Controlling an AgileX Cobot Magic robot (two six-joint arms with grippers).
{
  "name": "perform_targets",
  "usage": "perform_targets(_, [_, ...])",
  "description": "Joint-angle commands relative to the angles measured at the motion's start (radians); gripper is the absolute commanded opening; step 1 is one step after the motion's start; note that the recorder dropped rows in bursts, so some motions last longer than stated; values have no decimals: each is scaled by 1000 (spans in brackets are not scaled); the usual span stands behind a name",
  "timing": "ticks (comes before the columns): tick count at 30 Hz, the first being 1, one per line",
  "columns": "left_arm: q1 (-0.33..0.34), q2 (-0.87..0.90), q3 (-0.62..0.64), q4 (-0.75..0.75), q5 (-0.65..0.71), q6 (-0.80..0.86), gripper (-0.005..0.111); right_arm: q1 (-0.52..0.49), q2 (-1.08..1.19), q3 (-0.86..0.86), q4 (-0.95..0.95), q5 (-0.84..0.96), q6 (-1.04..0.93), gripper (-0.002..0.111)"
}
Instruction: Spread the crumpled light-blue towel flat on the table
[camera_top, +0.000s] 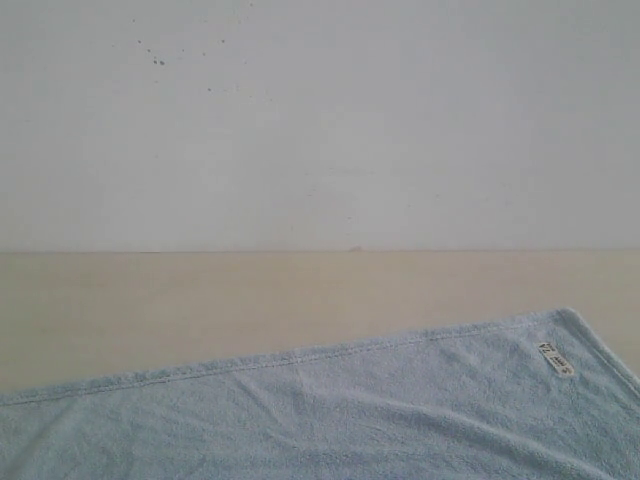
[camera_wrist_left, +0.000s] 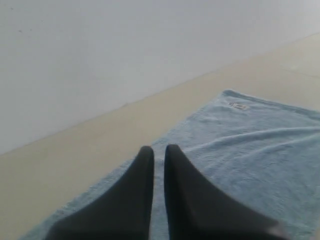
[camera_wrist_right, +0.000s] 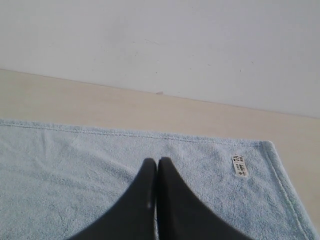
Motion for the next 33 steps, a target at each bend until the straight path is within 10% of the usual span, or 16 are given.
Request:
perform_targets(1, [-4, -56, 37, 116, -158, -73, 8, -4, -6, -1, -7, -4, 0, 0])
perform_targets(12, [-4, -72, 179, 568, -305, -720, 8, -4, -6, -1, -7, -4, 0, 0])
perform_targets(21, [-4, -72, 306, 656, -682, -753, 8, -4, -6, -1, -7, -4, 0, 0])
perform_targets(33, [-4, -72, 306, 657, -575, -682, 8, -4, -6, -1, -7, -4, 0, 0])
